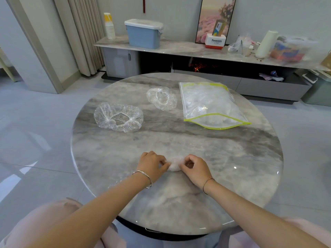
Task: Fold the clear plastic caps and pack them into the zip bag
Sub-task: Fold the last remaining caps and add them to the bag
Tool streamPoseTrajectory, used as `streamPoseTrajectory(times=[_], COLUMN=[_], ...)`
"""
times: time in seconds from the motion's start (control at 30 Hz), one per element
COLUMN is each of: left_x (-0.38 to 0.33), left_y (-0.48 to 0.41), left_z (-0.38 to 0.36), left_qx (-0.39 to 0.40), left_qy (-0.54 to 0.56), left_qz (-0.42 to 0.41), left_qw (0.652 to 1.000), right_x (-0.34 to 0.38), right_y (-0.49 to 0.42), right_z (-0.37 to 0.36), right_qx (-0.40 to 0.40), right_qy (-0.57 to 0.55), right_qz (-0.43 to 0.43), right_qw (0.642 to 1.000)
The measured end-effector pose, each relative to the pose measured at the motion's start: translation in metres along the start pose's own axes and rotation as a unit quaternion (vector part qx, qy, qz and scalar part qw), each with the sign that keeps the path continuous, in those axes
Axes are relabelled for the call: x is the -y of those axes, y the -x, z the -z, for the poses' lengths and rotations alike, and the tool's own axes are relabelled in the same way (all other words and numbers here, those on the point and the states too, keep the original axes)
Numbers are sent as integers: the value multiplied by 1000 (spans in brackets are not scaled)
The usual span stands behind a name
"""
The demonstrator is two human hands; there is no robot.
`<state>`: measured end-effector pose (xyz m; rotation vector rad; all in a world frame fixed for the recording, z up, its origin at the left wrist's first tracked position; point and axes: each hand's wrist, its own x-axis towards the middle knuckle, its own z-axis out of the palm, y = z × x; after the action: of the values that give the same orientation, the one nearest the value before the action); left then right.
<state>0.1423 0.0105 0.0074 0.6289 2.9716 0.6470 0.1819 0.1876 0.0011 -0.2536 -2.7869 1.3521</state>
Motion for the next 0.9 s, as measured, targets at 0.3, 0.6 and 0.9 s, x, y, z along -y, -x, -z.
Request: streamPoseTrajectory(times=[0.3,0.6,0.9], left_x=[-19,-23,-59], left_y=[-3,-27,-51], left_z=[1,18,17], left_qx=[36,73,-9], left_qy=[119,408,514], left_qz=[83,158,120], left_qw=[989,896,849], right_x=[8,27,34], right_y=[-8,-11,-21], right_z=[5,30,72], right_qx=[-10,43,126], right_qy=[-49,-375,-449], right_qz=[-96,-183,-221], right_qw=[994,908,857])
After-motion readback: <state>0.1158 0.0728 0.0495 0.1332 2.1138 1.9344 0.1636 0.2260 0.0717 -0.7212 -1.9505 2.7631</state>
